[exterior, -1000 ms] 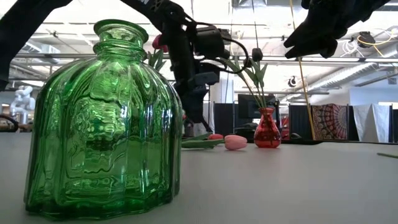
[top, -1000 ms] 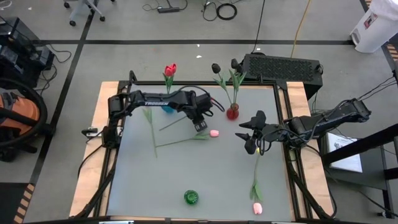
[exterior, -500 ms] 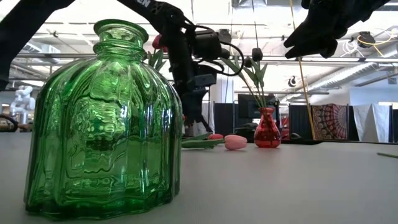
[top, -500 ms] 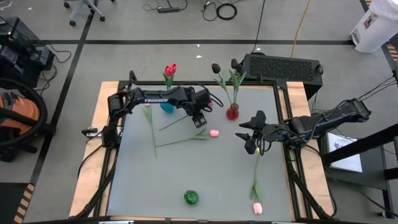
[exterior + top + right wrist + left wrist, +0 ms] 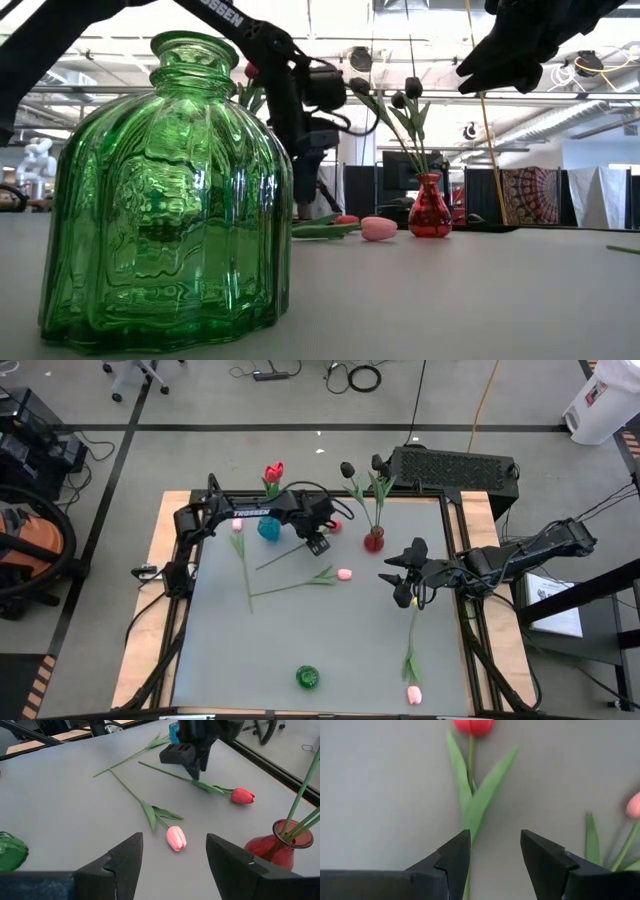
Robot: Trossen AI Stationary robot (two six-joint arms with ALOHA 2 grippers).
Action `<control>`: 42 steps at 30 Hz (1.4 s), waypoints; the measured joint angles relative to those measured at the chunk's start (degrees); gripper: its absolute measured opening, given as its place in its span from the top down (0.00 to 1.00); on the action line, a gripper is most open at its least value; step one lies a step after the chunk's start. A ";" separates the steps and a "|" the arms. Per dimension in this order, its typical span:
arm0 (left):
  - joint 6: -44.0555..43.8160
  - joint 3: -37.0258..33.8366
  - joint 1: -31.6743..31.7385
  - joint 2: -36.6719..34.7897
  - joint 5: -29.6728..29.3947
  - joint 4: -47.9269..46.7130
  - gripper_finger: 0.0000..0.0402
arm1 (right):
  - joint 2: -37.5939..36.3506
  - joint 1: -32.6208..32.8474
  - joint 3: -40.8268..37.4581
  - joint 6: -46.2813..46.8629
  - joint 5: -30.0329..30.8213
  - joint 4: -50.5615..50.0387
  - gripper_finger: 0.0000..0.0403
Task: Sort flowers into vase by color
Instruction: Put the orange tulip into the blue vase
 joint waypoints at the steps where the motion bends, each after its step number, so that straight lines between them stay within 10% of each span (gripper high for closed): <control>1: -0.18 0.00 0.01 0.63 0.55 -0.42 0.55 | 0.00 0.00 0.00 -0.01 0.00 -0.02 0.48; 42: 0.24 -0.04 2.48 5.36 2.45 -5.05 0.55 | 0.01 0.09 0.00 0.03 -1.53 -0.01 0.48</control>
